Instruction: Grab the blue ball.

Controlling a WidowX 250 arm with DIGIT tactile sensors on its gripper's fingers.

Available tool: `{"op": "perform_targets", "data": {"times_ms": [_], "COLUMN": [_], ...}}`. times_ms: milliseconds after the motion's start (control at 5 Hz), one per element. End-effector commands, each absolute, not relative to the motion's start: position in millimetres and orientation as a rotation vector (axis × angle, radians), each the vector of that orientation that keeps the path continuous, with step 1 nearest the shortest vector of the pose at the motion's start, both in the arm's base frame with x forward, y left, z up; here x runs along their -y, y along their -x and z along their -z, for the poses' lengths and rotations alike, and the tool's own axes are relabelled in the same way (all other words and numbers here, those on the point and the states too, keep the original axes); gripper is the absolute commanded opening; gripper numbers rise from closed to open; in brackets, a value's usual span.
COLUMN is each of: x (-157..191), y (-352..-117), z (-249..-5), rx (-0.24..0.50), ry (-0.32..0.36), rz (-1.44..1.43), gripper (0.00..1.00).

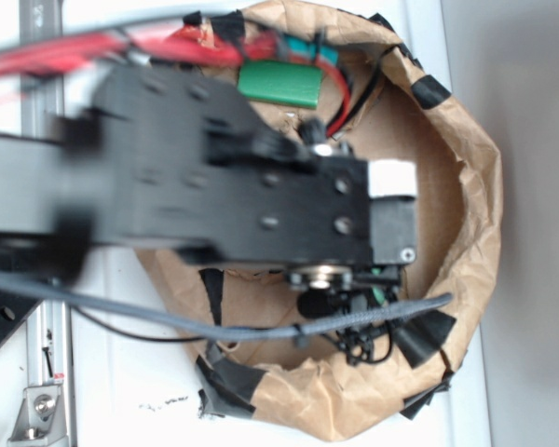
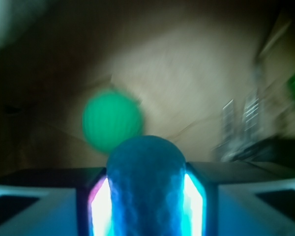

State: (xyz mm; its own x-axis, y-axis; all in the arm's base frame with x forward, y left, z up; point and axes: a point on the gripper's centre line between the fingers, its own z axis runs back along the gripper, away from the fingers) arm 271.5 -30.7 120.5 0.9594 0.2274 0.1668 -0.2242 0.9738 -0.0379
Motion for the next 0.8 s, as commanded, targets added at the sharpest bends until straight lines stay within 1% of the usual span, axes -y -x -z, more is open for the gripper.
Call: {"op": "perform_targets", "data": {"times_ms": [0, 200, 400, 600], "x": [-4.0, -7.7, -6.3, -5.3], "y": [-251.4, -251.5, -246.7, -239.1], "z": [-195.3, -190.3, -183.9, -184.9], "rx": [0.277, 0.268, 0.248, 0.261], "ry": [-0.182, -0.160, -0.142, -0.149], "rz": [0.102, 0.237, 0.272, 0.237], "gripper": [0.00, 0.00, 0.00, 0.00]}}
